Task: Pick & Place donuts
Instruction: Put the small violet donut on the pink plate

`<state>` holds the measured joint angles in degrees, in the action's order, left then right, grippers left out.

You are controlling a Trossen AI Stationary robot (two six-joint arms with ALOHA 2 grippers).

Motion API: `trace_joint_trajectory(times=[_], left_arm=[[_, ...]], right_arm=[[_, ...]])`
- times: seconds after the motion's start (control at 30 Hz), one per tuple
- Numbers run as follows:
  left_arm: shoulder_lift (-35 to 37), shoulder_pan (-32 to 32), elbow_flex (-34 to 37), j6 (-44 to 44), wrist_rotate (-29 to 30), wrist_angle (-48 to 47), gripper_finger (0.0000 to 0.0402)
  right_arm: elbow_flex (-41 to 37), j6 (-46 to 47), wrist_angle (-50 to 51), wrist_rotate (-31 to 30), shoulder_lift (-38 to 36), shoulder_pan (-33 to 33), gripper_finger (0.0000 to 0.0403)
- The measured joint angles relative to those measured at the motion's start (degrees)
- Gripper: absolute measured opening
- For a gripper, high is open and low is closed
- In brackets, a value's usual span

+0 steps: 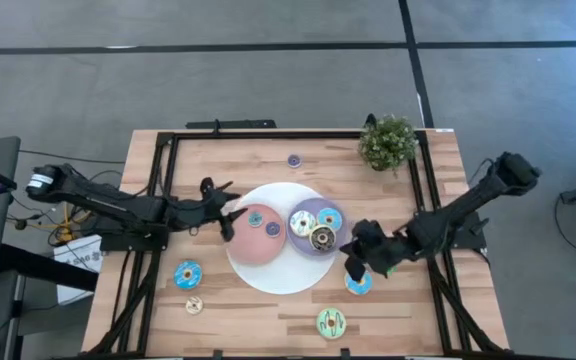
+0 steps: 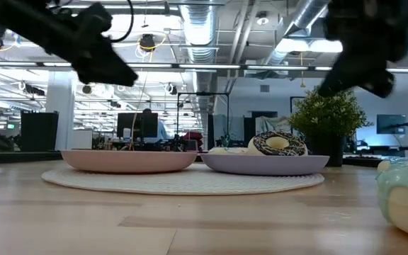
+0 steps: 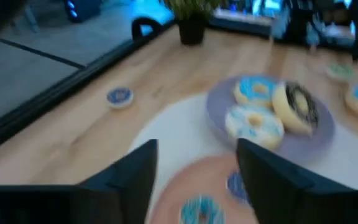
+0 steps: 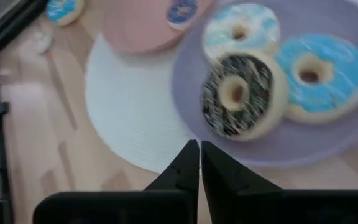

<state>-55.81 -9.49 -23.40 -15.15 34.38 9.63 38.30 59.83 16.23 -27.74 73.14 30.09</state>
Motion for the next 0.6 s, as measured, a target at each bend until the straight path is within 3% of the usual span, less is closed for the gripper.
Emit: trace_joint_trajectory(times=[0.13,0.27,0.47,0.6], left_arm=[[-8.44,4.71,-0.89,-1.15,-4.27,12.06,0.0282],[-18.46,11.75,-8.04,-4.01,-8.93,13.77,0.0322],[-33.25,20.52,-24.49,0.47,-13.92,5.74,0.0332],[-42.48,23.49,-35.87,1.03,-14.22,-0.86,0.0324]], right_arm=[[-2.92,4.67,-0.15,-3.27,0.68,2.15,0.0001],[-3.53,5.18,-0.3,-4.87,1.86,2.56,0.0001],[-3.53,4.33,-0.75,-5.42,3.06,2.54,0.0001],[-3.53,4.31,-1.35,-5.43,3.04,2.58,0.0001]])
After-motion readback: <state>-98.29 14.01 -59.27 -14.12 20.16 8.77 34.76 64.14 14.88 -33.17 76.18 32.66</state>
